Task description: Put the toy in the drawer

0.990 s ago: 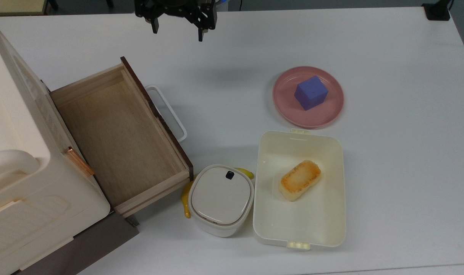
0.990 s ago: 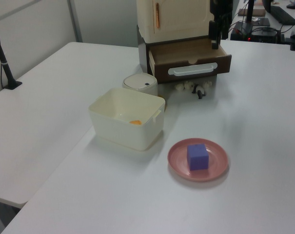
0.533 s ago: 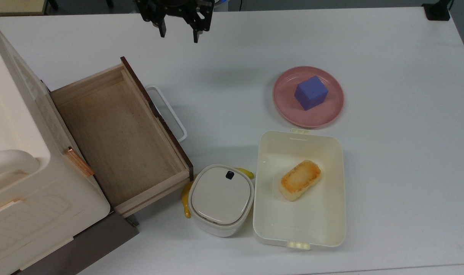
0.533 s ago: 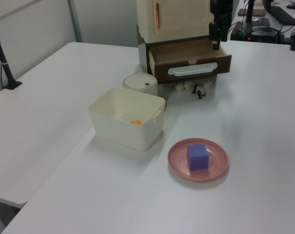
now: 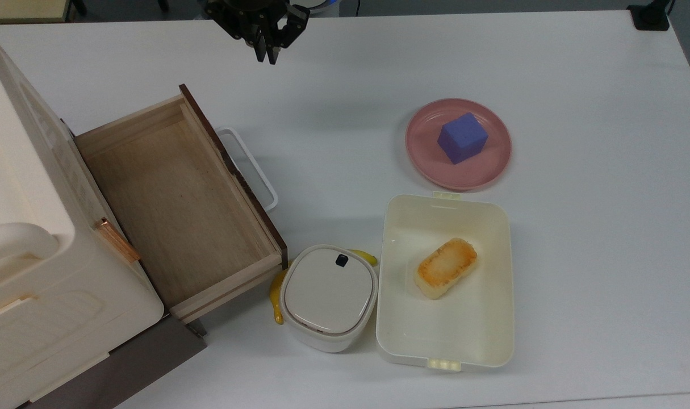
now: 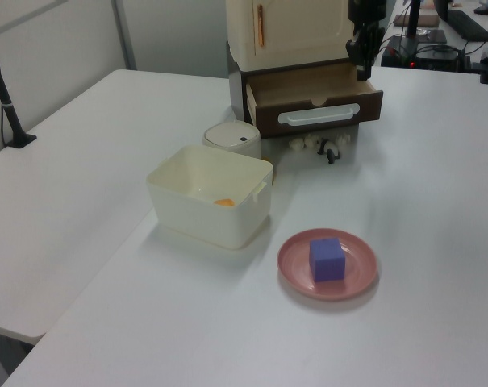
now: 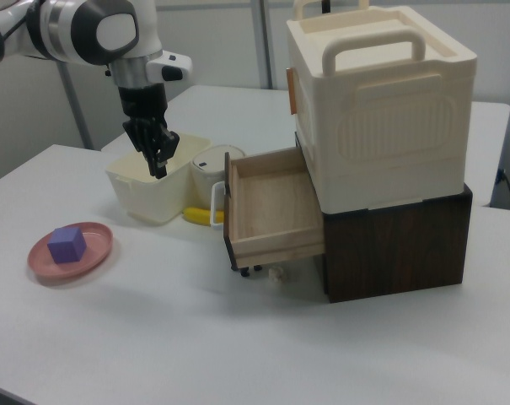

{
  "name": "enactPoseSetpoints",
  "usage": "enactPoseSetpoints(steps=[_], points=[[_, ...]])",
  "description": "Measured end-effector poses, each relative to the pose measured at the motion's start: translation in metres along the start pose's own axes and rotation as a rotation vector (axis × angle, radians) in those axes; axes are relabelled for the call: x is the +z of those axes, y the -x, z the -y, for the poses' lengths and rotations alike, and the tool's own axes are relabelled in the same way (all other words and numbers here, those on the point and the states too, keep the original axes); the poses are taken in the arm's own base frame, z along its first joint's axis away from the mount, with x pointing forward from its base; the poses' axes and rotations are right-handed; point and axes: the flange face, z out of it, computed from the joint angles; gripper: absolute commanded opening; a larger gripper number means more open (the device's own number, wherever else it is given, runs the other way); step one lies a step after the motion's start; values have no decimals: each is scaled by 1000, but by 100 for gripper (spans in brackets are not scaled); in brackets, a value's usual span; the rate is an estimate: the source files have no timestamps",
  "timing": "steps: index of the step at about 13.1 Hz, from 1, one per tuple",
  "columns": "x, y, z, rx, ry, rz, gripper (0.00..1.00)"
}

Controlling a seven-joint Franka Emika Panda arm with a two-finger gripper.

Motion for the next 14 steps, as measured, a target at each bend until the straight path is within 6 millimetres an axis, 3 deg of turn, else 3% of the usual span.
enactPoseSetpoints(steps=[1,3,4,7,11,12,14], points=[[1,0,0,3,0,3,24],[9,-2,0,3,2,13,52],[15,-3,0,2,3,16,55],[51,-11,1,-31,3,22,78],[114,-18,-3,-161,68,53,78],[132,-16,-3,-171,73,59,82],[153,-10,0,-152,78,35,83]])
